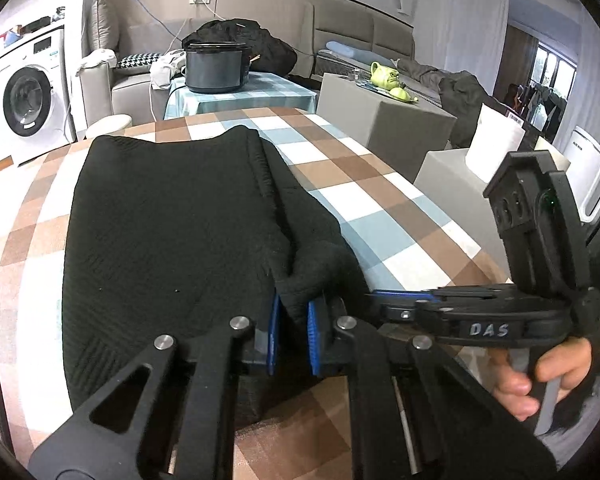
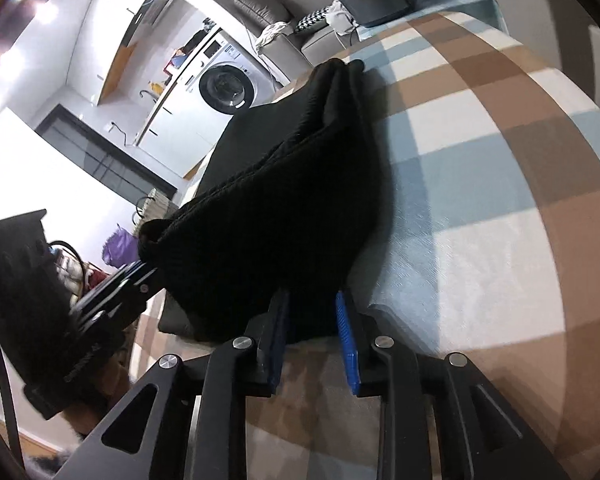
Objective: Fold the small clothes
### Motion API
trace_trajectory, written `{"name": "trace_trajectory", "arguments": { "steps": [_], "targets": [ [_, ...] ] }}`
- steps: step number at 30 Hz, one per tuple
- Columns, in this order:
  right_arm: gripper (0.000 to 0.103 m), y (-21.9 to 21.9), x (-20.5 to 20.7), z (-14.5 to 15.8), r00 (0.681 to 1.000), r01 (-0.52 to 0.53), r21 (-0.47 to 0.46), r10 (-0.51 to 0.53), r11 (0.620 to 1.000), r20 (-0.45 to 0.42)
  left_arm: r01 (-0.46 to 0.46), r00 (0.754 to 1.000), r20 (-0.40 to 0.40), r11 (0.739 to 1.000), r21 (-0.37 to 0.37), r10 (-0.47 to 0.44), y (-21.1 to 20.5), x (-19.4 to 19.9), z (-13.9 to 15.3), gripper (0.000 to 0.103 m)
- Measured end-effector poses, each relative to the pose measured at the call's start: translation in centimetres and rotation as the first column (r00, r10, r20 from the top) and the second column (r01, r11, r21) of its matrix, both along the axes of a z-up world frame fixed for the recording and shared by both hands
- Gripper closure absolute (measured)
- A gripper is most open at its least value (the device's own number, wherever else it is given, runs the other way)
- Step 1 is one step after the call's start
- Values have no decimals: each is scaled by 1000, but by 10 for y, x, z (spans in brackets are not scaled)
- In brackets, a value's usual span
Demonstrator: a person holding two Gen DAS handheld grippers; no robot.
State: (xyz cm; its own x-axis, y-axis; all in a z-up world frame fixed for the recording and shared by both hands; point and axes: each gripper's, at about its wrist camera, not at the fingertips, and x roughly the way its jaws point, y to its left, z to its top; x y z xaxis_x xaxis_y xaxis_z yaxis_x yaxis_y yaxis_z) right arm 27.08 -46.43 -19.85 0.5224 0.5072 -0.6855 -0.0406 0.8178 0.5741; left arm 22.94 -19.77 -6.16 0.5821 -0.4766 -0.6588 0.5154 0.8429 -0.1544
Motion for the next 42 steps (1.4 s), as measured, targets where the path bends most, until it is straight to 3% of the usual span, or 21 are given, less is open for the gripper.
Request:
{"name": "trace_trajectory", "arguments": {
  "steps": [2,6,12,15,18,20,22,24,25,27,32,37,38,40,42],
  "targets": [
    [98,7,3,2,999,-16,-27,17,1000,28,-4,1000,1,1000,-1,4,-1,0,-1,94],
    [99,9,-12,25,987,-22,-30,27,999,158,-14,1000,-1,1000,-12,14,3,0,0,94],
    [99,6,-8,3,1000,7,-89,-5,996,20,-9,1000,-11,1000,-10,9,-4,1,-3,94],
    [96,3,-13,7,999,18,-84,-15,996,34,8,1000,-28,1000,-12,-9,-11,2,-9,94],
    [95,-5,-13,5,999,35,-81,-34,996,20,58,992,-107,998,-22,-60,-25,1,-23,93],
    [95,-13,-12,3,998,60,-78,-59,995,12,107,982,-161,994,20,-102,-39,-5,-36,84],
    [95,-18,-16,7,997,75,-71,-74,995,25,139,982,-141,987,79,-127,-47,-17,-40,72],
    [94,-24,-20,14,994,95,-48,-92,994,52,155,981,-125,986,59,-147,-46,-25,-36,57],
    [89,-24,-21,18,993,98,-38,-96,994,63,154,982,-119,988,29,-150,-40,-29,-31,46],
    [84,-21,-21,24,993,95,-42,-91,995,79,122,988,-93,993,3,-121,-26,-33,-23,37],
    [77,0,-13,36,992,53,-31,-49,998,116,-23,999,-42,1000,6,23,27,-36,-10,35],
    [69,27,12,33,995,0,-62,6,998,99,-158,987,-38,987,-9,157,90,-26,-9,33],
    [74,30,20,26,997,5,-79,1,997,82,-185,982,-42,983,-13,184,102,-24,-10,33],
    [94,38,32,14,999,-7,-125,13,992,51,-235,971,-40,972,-8,235,123,-21,-12,33],
    [95,44,30,17,994,-15,-152,31,988,105,-281,959,-32,960,8,281,143,-19,-15,33]
  ]
}}
